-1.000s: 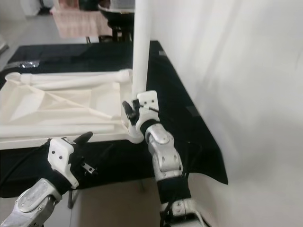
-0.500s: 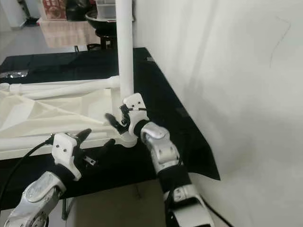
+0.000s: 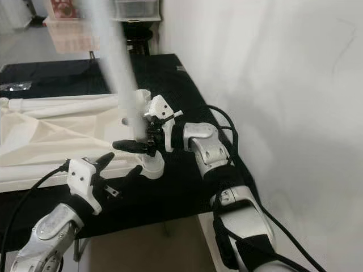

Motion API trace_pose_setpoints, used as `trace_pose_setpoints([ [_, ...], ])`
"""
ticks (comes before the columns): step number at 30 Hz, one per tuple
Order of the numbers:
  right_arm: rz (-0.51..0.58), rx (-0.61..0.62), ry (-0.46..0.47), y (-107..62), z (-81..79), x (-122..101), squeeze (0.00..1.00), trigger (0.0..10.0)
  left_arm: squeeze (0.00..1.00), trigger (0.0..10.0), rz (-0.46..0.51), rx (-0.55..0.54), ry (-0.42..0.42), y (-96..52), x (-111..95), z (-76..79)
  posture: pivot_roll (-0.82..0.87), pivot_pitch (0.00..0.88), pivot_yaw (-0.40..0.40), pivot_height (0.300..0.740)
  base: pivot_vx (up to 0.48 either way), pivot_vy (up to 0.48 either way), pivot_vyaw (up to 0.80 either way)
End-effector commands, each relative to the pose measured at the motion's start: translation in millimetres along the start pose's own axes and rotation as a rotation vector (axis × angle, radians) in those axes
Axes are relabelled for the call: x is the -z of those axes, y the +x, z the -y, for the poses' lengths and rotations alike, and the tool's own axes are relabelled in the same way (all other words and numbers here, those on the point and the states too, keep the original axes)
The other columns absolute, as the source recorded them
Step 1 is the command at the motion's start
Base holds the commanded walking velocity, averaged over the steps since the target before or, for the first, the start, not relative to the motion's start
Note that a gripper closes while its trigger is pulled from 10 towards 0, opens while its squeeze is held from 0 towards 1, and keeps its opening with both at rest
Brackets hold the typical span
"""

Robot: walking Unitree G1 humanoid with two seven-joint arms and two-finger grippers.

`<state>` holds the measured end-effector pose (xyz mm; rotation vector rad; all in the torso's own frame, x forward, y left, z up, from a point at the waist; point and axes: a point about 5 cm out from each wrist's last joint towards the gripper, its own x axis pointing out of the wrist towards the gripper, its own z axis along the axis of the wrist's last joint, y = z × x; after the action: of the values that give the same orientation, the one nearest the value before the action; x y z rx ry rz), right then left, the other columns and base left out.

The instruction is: Building children table

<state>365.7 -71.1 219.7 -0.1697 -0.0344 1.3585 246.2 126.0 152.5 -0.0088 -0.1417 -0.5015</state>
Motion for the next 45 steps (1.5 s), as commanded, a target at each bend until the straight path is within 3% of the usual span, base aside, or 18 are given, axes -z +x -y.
trace_pose_setpoints([
  [1, 0.011, 0.004, 0.015, -2.5, 2.5, -0.4, 0.00, 0.0, 0.00, 10.0, -0.017, -0.006, 0.006, -1.0, 4.2, -0.1, -0.03, 0.050, -0.060, 0.740, 0.000, 0.000, 0.00],
  [7, 0.012, 0.032, 0.020, -9.2, 5.2, 4.7, 0.00, 0.0, 0.00, 10.0, -0.017, -0.007, 0.006, -1.4, 4.0, -0.3, -0.03, 0.053, -0.058, 0.740, 0.000, 0.000, 0.00],
  [9, 0.019, 0.152, 0.030, -15.7, 8.5, 10.8, 0.00, 0.0, 0.00, 10.0, -0.016, -0.005, 0.004, -1.7, 3.3, -1.4, -0.04, 0.060, -0.055, 0.740, 0.000, 0.000, 0.00],
  [13, 0.020, 0.200, 0.034, -17.3, 9.5, 13.1, 0.00, 0.0, 0.00, 10.0, -0.016, -0.004, 0.003, -1.8, 2.9, -2.0, -0.04, 0.060, -0.055, 0.740, 0.000, 0.000, 0.00],
  [14, -0.029, 0.334, 0.066, -14.6, 7.4, 26.8, 0.00, 0.0, 0.00, 10.0, -0.015, -0.004, 0.004, -2.2, 2.4, -3.2, -0.03, 0.069, -0.056, 0.740, 0.000, 0.000, 0.00],
  [15, -0.082, 0.678, 0.164, -12.8, 5.3, 47.5, 0.00, 0.0, 0.00, 10.0, -0.015, -0.005, 0.007, -3.0, 1.9, -5.0, -0.03, 0.074, -0.047, 0.740, 0.000, 0.000, 0.00],
  [16, -0.123, 0.868, 0.240, -12.9, -9.3, 65.4, 0.00, 0.0, 0.00, 10.0, -0.016, -0.005, 0.009, -3.4, 1.6, -6.1, -0.03, 0.074, -0.047, 0.740, 0.000, 0.000, 0.00],
  [18, -0.123, 0.868, 0.240, -12.9, -9.3, 65.4, 0.00, 0.0, 0.00, 10.0, -0.016, -0.005, 0.009, -3.4, 1.6, -6.1, -0.03, 0.074, -0.047, 0.740, 0.000, 0.000, 0.00],
  [19, -0.145, 0.942, 0.275, -7.4, -28.2, 75.1, 0.00, 0.0, 0.00, 10.0, -0.017, -0.006, 0.011, -3.3, 1.2, -7.3, -0.04, 0.076, -0.035, 0.740, 0.000, 0.000, 0.00],
  [20, -0.145, 0.926, 0.276, 1.6, -41.1, 77.1, 0.00, 0.0, 0.00, 10.0, -0.018, -0.005, 0.013, -2.7, 1.2, -8.2, -0.05, 0.069, -0.028, 0.740, 0.000, 0.000, 0.00],
  [22, -0.145, 0.926, 0.276, 1.6, -41.1, 77.1, 0.00, 0.0, 0.00, 10.0, -0.018, -0.005, 0.013, -2.7, 1.2, -8.2, -0.05, 0.069, -0.028, 0.740, 0.000, 0.000, 0.00],
  [23, -0.136, 0.879, 0.254, 10.2, -45.1, 75.5, 0.00, 0.0, 0.00, 10.0, -0.019, -0.004, 0.014, -1.0, 1.3, -9.1, -0.04, 0.063, -0.025, 0.740, 0.000, 0.000, 0.00],
  [27, -0.129, 0.847, 0.200, 20.5, -35.4, 70.1, 0.00, 0.0, 0.00, 10.0, -0.021, 0.000, 0.016, 3.6, 2.3, -11.0, -0.04, 0.055, -0.035, 0.740, 0.000, 0.000, 0.00],
  [40, -0.124, 0.928, 0.188, 14.5, -33.1, 54.9, 0.00, 0.0, 0.00, 10.0, -0.012, -0.026, 0.021, 1.9, 1.5, -12.7, -0.03, 0.055, -0.041, 0.740, 0.000, 0.000, 0.00],
  [43, 0.013, 0.848, 0.139, 15.6, -17.1, 30.6, 0.00, 0.0, 0.00, 10.0, -0.012, -0.021, 0.011, 1.8, 2.1, -12.7, -0.03, 0.053, -0.040, 0.740, 0.000, 0.000, 0.00],
  [45, 0.049, 0.828, 0.133, 14.6, -12.4, 23.0, 0.00, 0.0, 0.00, 10.0, -0.013, -0.022, 0.010, 1.7, 2.2, -12.9, -0.03, 0.053, -0.042, 0.740, 0.000, 0.000, 0.00],
])
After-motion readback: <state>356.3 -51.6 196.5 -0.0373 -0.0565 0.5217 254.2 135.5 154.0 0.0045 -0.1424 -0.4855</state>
